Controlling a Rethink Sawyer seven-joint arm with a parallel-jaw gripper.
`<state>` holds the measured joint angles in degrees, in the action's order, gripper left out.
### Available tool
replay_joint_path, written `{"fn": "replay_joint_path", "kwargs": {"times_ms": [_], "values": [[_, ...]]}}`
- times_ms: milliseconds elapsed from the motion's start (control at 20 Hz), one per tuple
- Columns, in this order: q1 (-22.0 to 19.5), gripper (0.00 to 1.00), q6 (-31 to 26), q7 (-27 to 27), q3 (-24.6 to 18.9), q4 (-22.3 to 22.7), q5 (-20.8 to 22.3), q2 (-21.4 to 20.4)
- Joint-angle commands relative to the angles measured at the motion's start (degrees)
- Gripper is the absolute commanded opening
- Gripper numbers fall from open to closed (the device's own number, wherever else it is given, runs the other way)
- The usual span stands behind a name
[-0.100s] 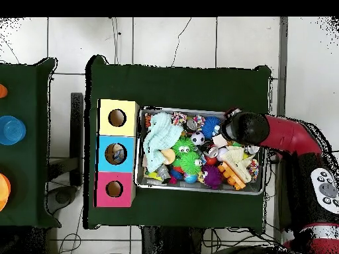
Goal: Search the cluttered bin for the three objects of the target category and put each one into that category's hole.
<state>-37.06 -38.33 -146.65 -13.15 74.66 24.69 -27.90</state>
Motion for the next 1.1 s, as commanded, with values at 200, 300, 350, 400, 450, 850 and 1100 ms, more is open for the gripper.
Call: {"fn": "replay_joint_path", "kwargs": {"times_ms": [200,300,350,400,450,850,1100], "values": [[-0.02,1.0,-8.1,5.95,-1.47,1.96,-2.52,-4.27],[-0.31,1.0,-7.95,6.18,-1.63,2.24,-2.6,-4.3],[-0.5,1.0,-7.87,6.41,-1.74,2.43,-2.66,-4.33],[-0.64,1.0,-7.88,6.84,-1.78,2.45,-2.59,-4.21],[-0.78,1.0,-7.88,7.26,-1.82,2.48,-2.51,-4.09],[0.22,1.0,-0.43,1.78,1.12,9.71,-0.96,-5.19],[1.94,1.0,1.52,0.13,2.93,11.36,0.6,-4.68]]}}
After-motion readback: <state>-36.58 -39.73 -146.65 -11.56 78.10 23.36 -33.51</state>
